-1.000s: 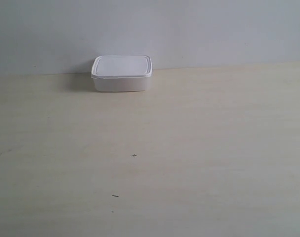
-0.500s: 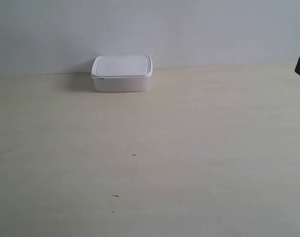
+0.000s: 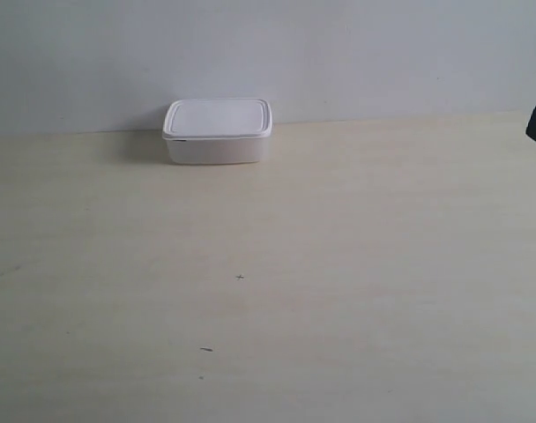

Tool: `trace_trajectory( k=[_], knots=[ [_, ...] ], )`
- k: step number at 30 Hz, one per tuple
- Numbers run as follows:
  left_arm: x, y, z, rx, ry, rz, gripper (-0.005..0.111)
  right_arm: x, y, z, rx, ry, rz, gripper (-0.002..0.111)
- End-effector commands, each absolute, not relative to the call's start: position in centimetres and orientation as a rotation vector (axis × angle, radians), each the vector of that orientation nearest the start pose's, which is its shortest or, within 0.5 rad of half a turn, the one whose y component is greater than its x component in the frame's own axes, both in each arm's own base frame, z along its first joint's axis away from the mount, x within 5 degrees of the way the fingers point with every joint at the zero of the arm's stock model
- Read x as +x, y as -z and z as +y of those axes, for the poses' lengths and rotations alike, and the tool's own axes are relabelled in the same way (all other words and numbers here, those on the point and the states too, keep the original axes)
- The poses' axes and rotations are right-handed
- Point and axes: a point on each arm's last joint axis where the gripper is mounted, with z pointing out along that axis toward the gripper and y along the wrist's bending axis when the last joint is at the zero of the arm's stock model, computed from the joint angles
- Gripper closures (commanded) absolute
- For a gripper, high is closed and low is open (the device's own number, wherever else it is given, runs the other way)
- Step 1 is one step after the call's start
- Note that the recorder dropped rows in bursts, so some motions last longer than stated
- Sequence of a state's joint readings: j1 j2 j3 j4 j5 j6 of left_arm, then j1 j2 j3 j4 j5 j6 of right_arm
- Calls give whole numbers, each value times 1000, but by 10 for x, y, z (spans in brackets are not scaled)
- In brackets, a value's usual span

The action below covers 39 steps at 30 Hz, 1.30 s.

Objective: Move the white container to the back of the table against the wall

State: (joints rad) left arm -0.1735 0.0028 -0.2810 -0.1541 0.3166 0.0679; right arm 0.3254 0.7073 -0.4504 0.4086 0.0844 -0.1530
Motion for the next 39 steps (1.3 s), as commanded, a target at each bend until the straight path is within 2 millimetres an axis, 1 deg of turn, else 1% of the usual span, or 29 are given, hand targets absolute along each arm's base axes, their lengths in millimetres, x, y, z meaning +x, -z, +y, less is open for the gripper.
trace_trajectory(
  k=[1, 3, 5, 8, 10, 14, 16, 21, 23, 24, 27, 29, 39],
  knots=[
    [35, -256, -12, 72, 295, 1689, 107, 121, -296, 38, -115, -350, 1615, 108],
    [36, -248, -13, 79, 286, 1732, 107, 105, -292, 33, -179, -287, 1524, 108],
    [38, -245, -11, 95, 249, 1728, 107, 91, -283, 28, -188, -283, 1491, 108],
    [44, -243, -8, 130, 148, 1612, 107, 70, -272, 22, -183, -288, 1409, 108],
    [47, -241, -7, 164, 85, 1553, 107, 60, -263, 19, -215, -261, 1371, 108],
    [51, -228, -7, 186, 57, 1566, 107, 47, -245, 16, -289, -193, 1353, 108],
    [52, -223, -8, 187, 59, 1559, 107, 49, -236, 17, -303, -186, 1394, 108],
    [56, -209, -9, 191, 65, 1520, 107, 51, -225, 17, -317, -175, 1422, 108],
    [55, -212, -9, 192, 65, 1489, 107, 52, -217, 18, -323, -174, 1448, 108],
    [56, -210, -9, 196, 61, 1505, 107, 53, -213, 18, -325, -173, 1460, 108],
    [56, -209, -9, 196, 59, 1522, 107, 53, -212, 18, -356, -138, 1455, 108],
    [56, -208, -9, 197, 58, 1530, 107, 54, -207, 18, -377, -127, 1508, 108],
    [54, -185, -7, 210, 34, 1785, 107, 52, -190, 18, -414, -126, 1691, 108]
  ],
)
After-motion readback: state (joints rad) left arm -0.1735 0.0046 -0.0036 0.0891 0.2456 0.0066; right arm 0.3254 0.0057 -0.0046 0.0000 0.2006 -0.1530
